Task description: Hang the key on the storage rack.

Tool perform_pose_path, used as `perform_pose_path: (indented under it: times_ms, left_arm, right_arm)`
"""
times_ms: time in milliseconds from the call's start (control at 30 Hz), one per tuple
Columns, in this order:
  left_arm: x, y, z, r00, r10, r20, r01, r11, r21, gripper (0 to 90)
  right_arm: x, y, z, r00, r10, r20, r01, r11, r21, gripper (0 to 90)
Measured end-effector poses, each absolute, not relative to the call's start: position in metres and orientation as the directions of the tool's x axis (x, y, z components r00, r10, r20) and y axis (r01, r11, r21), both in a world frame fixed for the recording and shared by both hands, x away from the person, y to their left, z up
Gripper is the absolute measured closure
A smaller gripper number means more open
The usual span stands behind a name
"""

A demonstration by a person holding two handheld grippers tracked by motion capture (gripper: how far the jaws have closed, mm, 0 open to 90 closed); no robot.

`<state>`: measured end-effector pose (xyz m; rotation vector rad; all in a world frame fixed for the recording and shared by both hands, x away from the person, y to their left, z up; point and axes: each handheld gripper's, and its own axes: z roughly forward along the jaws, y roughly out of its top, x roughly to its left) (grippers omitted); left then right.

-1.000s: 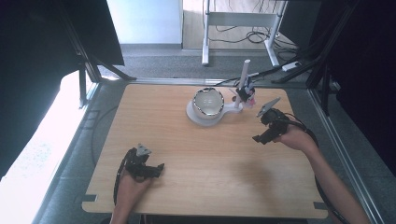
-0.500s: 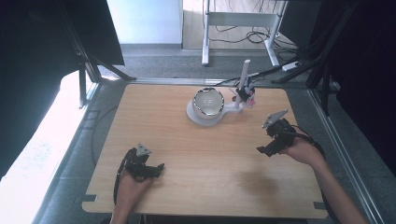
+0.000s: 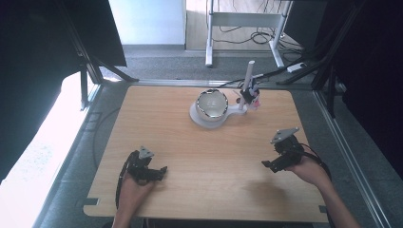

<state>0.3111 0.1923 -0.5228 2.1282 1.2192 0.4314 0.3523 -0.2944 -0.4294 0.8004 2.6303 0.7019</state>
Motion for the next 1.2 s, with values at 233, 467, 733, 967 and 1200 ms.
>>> perform_pose_path:
  times_ms: [233, 467, 733, 967, 1200]
  left_arm:
    - [0.311, 0.192, -0.523, 0.516, 0.856, -0.031, 0.646, -0.365, 0.67, 4.0]
    - [0.311, 0.192, -0.523, 0.515, 0.856, -0.031, 0.646, -0.364, 0.671, 4.0]
    - [0.311, 0.192, -0.523, 0.515, 0.856, -0.031, 0.646, -0.364, 0.671, 4.0]
    - [0.311, 0.192, -0.523, 0.515, 0.856, -0.031, 0.646, -0.364, 0.671, 4.0]
    - [0.311, 0.192, -0.523, 0.515, 0.856, -0.031, 0.646, -0.364, 0.671, 4.1]
  right_arm:
    - [0.34, -0.291, -0.445, -0.79, 0.604, -0.106, 0.447, 0.686, 0.574, 2.9]
    - [0.332, -0.288, -0.469, -0.781, 0.618, -0.089, 0.458, 0.663, 0.592, 2.7]
    - [0.325, -0.283, -0.492, -0.772, 0.631, -0.075, 0.455, 0.632, 0.627, 2.6]
    - [0.32, -0.278, -0.512, -0.769, 0.636, -0.059, 0.449, 0.604, 0.659, 2.0]
    - [0.32, -0.279, -0.521, -0.758, 0.652, 0.002, 0.468, 0.541, 0.699, 0.0]
